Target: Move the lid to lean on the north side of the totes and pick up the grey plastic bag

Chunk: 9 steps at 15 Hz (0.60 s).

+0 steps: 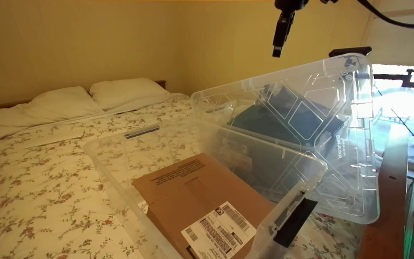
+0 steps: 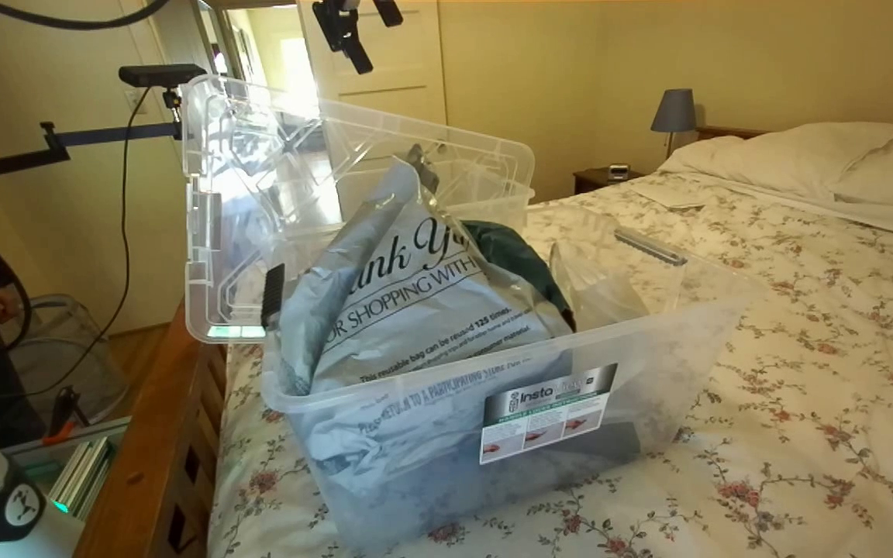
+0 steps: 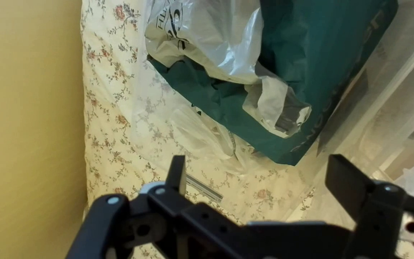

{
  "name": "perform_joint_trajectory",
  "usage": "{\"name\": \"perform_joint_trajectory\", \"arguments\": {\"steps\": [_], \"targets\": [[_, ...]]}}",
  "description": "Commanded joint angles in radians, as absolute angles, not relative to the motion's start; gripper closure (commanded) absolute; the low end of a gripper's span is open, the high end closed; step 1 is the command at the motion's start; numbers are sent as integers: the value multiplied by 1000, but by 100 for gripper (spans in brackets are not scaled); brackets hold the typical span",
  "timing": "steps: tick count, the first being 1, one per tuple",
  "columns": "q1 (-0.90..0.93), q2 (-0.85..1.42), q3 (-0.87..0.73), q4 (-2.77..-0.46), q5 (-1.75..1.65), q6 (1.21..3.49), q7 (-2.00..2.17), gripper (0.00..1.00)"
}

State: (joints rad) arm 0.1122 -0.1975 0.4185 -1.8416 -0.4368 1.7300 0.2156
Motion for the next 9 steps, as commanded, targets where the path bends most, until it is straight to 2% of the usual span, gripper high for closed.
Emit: {"name": "perform_joint_trajectory", "arguments": {"steps": [1,5,9], "targets": [[168,-119,396,-1764,-398,1651,265,0],[232,53,418,-1584,-446,1509,254,0],[312,187,395,-1407,-409,1580,241,0]]}}
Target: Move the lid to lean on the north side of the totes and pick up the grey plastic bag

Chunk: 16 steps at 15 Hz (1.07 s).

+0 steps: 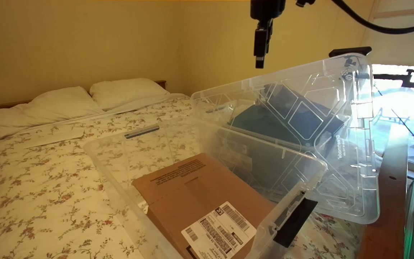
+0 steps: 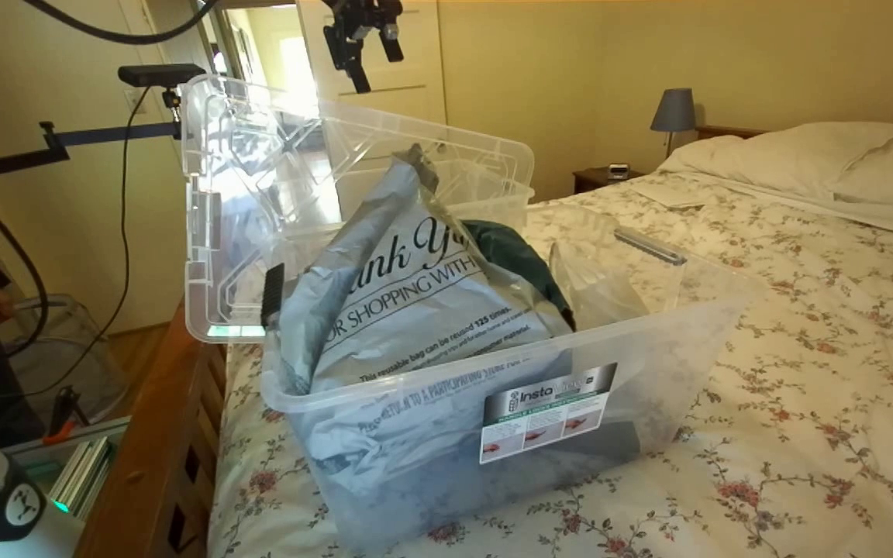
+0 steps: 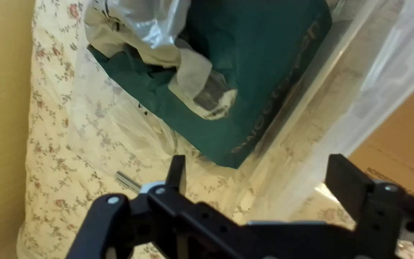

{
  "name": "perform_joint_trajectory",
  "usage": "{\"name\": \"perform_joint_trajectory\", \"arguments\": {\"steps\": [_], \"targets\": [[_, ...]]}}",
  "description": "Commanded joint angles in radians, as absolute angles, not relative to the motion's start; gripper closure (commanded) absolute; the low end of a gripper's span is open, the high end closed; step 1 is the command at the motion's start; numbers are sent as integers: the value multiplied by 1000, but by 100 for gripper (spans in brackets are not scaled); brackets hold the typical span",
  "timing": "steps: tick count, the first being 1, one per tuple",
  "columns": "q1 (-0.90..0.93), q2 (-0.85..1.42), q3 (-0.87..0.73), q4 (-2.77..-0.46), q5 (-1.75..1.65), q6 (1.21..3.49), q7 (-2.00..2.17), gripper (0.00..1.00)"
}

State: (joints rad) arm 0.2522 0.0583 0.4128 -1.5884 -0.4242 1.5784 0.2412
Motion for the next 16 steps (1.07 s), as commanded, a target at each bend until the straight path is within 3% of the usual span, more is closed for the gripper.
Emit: {"name": "perform_joint_trajectory", "arguments": {"steps": [1,12,13,15,16], "targets": [[330,215,387,-1368,-402,1583,245,0],[395,364,254,-1308,-363,1438,313,2],[395,372,251,-1306,-341,1421,308,26],[388,384,256,-1306,-268,1394,269,31],[386,388,258,-1305,-232,1384,261,39]]}}
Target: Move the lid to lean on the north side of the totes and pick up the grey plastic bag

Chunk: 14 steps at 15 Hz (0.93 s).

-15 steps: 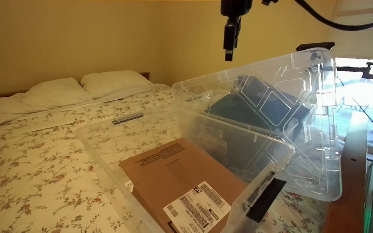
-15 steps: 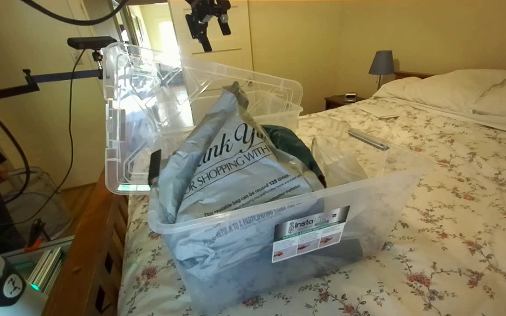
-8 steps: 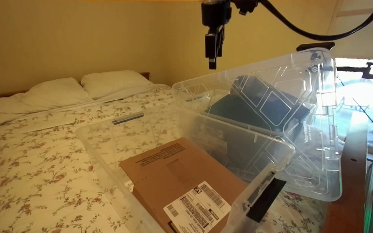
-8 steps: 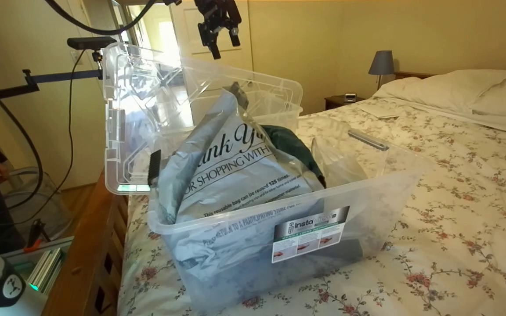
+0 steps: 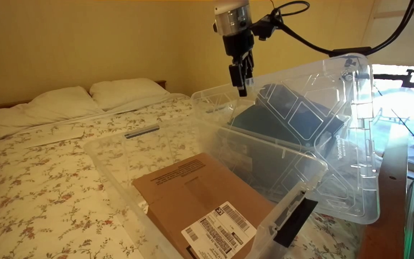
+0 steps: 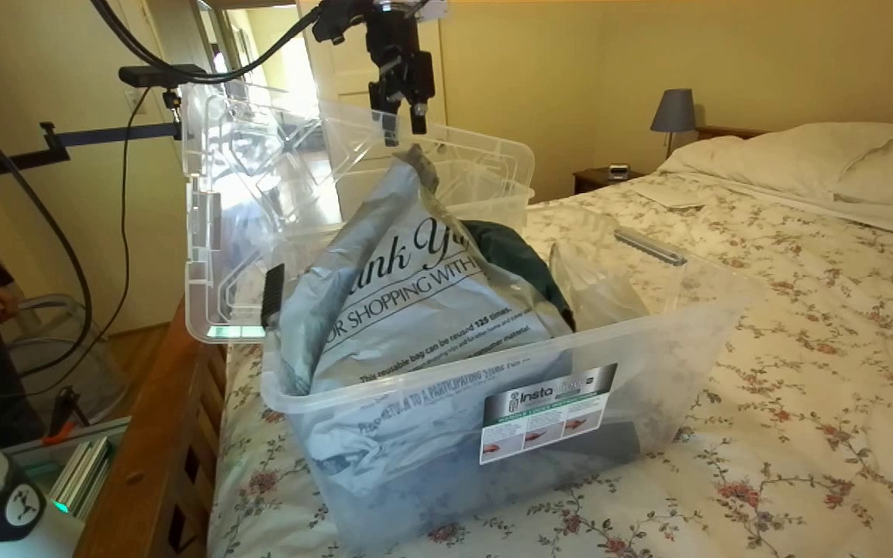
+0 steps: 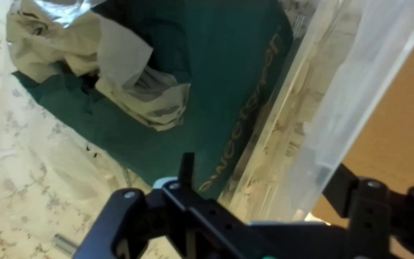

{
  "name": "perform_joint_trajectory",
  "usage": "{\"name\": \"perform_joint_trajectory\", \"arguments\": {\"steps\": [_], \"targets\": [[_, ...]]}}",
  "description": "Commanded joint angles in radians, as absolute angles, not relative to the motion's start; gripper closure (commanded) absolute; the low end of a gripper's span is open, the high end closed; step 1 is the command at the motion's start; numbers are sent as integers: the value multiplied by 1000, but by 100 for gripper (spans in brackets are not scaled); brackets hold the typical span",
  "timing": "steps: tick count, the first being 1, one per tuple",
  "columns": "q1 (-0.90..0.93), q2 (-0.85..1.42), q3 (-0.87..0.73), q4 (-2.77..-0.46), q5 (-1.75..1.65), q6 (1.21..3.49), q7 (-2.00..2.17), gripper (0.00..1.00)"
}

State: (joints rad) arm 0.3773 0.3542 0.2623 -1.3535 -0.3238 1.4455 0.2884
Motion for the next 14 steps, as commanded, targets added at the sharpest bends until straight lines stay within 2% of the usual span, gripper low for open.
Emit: {"name": "perform_joint_trajectory", "arguments": {"steps": [1,5,9,11,14], "targets": [[389,391,257,-1306,-213,1376,261,46],[396,385,257,-1300,-156,1359,263,75],[398,379,252,-1286,-131,1361,282,98],[403,377,248,-1271,-143,1356,294,95],[424,370,247,-1207,-186,1353,317,95]]}}
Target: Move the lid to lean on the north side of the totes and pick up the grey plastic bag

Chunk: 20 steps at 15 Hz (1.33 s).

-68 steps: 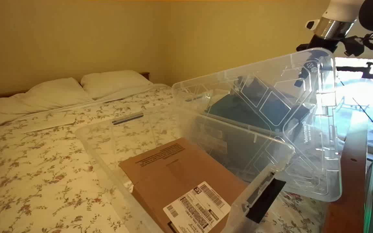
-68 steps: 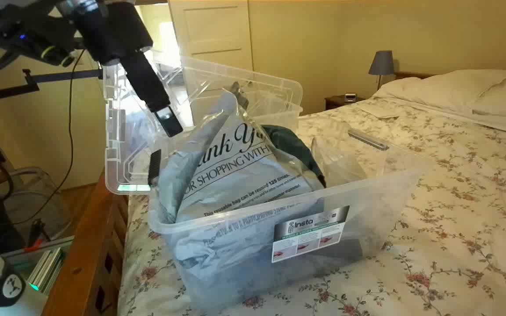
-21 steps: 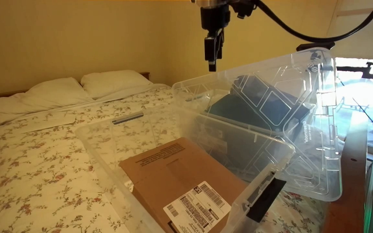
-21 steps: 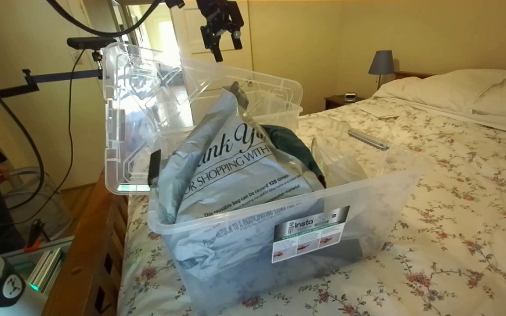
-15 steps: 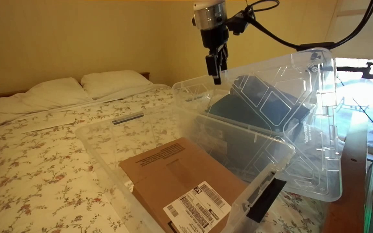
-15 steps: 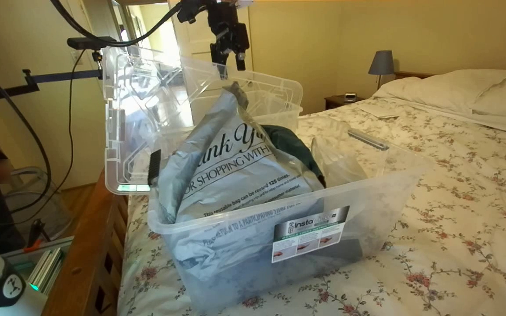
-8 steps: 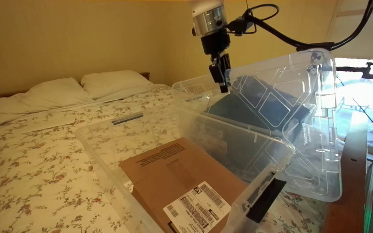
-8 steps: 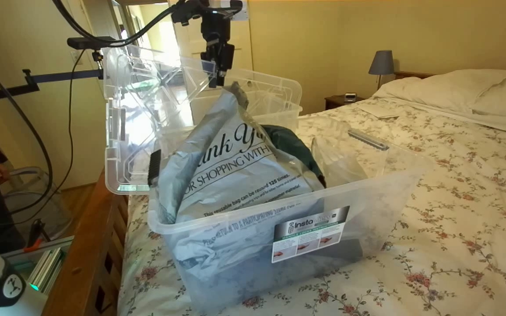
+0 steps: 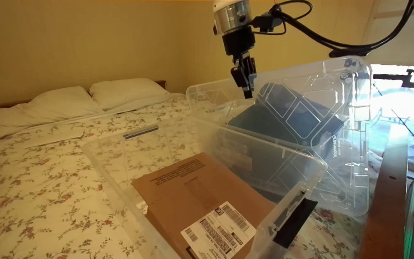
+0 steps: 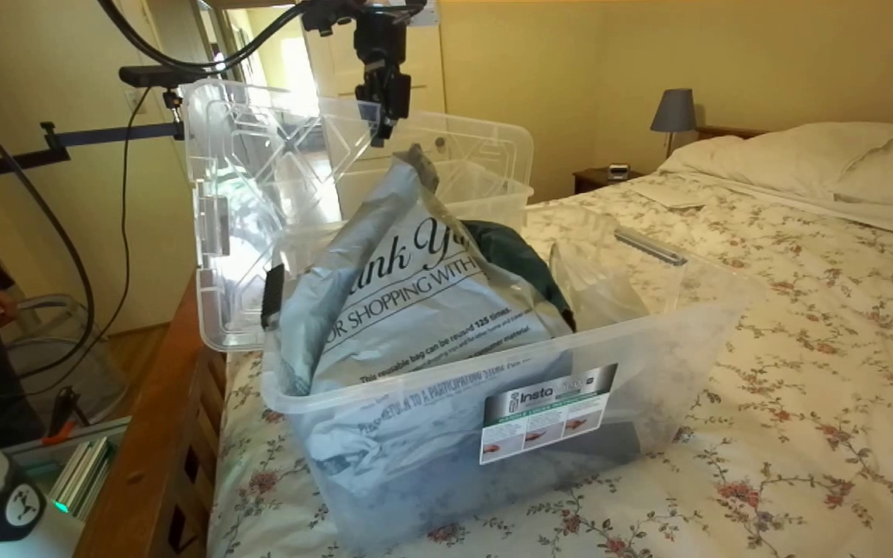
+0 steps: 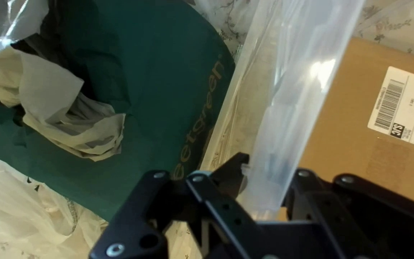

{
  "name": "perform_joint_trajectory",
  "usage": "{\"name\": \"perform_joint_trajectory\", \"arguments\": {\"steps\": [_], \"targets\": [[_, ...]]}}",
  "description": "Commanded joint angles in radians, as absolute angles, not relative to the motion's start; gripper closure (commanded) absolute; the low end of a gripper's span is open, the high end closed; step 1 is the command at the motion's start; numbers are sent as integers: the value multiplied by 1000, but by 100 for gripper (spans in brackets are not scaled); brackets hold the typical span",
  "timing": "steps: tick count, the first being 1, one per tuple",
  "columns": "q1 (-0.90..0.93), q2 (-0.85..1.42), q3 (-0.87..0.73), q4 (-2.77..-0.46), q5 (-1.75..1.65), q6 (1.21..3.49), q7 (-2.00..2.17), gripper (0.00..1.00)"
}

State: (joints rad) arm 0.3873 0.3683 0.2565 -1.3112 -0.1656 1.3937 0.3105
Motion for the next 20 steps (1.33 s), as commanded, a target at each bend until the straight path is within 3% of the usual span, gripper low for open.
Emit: {"name": "perform_joint_trajectory", "arguments": {"steps": [1,12,13,19,20], "targets": [[437,369,248,-1169,-205,1350,323,95],[706,378,267,-741,-612,1354,218,95],[656,335,264,-870,-525,1391,289,79],[698,352,261,-804,-576,1374,245,79],[697,355,261,-804,-577,1374,245,95]]}}
